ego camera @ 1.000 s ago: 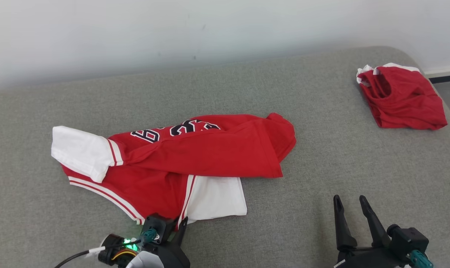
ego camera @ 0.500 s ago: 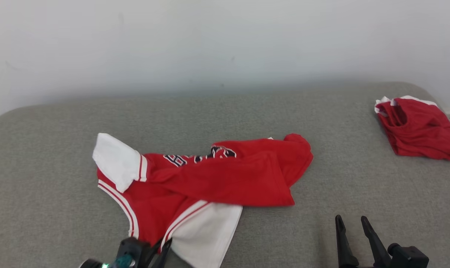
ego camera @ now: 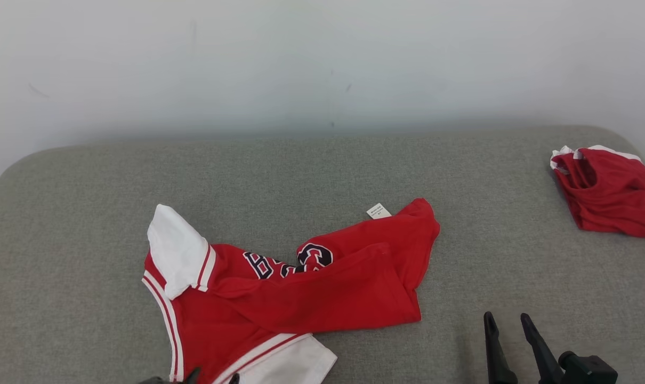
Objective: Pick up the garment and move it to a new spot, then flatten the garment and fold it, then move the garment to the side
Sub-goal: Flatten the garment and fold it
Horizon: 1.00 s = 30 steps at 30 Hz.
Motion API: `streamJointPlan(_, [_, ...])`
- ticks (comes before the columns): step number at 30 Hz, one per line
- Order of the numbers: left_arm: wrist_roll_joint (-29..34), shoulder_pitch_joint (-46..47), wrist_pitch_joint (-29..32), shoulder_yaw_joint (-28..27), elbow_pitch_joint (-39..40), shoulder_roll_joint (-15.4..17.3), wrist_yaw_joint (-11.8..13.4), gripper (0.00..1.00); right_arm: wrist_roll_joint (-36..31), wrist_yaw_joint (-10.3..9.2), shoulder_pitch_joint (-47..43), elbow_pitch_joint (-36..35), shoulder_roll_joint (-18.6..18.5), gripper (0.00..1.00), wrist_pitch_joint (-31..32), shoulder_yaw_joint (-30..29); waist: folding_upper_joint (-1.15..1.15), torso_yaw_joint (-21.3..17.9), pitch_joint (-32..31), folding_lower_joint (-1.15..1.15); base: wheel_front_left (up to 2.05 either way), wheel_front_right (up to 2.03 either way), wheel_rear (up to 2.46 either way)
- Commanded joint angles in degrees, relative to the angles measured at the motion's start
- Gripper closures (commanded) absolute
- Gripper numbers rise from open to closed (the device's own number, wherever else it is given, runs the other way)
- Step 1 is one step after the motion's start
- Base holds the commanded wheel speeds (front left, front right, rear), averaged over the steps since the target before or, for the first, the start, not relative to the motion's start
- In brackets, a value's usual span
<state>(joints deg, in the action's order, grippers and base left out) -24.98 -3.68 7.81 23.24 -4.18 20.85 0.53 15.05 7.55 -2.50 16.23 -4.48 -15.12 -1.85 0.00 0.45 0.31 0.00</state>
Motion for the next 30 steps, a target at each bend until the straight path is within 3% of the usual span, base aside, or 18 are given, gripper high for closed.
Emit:
streamJointPlan(1, [-0.3, -0.1, -2.2, -0.7, 1.2, -0.6, 0.5, 0.00, 0.3, -0.15, -0.4, 0.0, -0.4, 0.00, 0.0, -0.2, 0.00, 0.0, -0.2, 0.00, 0.00, 0.00, 0.00])
streamJointPlan(15, [3.2, 2.3, -20.7, -7.1, 2.2, -2.4, 5.2, 0.00, -0.6, -0.15, -0.7, -0.3, -0.1, 0.00, 0.0, -0.7, 0.00, 0.6, -1.3, 0.00, 0.00, 0.00, 0.00])
streamJointPlan(22, [3.3, 0.6, -23.0, -11.5, -0.5, -4.4, 6.8, 0.00, -0.3, -0.15, -0.9, -0.2, -0.5, 0.00, 0.0, -0.4, 0.00, 0.7, -1.5, 0.00, 0.00, 0.00, 0.00])
streamJointPlan(30, [7.2, -2.2, -23.0, -17.6, 0.1, -8.5, 5.1, 0.00, -0.4, -0.15, -0.5, 0.5, -1.0, 0.00, 0.0, 0.4, 0.00, 1.4, -1.1, 0.00, 0.00, 0.00, 0.00])
